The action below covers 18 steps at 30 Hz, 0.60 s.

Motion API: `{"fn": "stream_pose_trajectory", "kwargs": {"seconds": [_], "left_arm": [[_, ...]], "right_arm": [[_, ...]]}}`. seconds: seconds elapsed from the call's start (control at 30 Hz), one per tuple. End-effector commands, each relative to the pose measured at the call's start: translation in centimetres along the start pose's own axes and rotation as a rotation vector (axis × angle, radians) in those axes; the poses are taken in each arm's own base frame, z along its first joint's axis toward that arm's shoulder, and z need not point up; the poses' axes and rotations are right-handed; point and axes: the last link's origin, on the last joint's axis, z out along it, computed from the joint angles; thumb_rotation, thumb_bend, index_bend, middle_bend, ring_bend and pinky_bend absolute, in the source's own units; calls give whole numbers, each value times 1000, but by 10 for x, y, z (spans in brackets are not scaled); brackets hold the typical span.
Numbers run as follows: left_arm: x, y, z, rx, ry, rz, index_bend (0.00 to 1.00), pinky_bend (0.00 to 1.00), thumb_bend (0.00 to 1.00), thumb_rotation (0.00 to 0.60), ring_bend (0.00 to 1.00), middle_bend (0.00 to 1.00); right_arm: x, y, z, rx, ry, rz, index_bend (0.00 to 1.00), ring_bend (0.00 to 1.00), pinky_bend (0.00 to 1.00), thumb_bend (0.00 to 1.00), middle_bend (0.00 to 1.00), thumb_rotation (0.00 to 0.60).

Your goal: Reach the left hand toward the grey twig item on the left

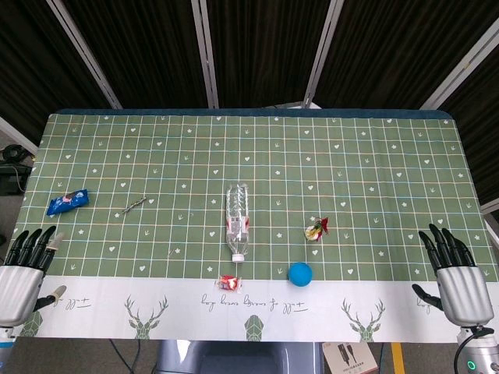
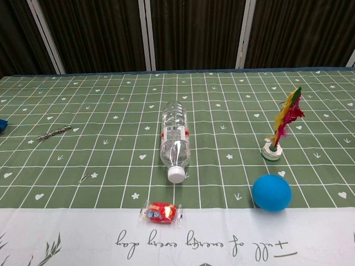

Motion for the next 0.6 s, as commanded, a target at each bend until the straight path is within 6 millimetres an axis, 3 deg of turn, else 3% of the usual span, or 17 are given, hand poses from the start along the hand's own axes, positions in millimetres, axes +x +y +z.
{"fn": "stream_pose_trajectory", "kwargs": {"seconds": [0.03,0.6], "left_arm": [[0,0,0,-2,1,0,0,0,0,600,0,0],[0,-1,1,21,-27,-58,0,0,0,600,0,0]], "right_arm": [[0,-1,0,1,1,-2,82,0,160,1,0,600],[-1,-2,0,-3,-1,-8,82,0,160,0,0,600]]}}
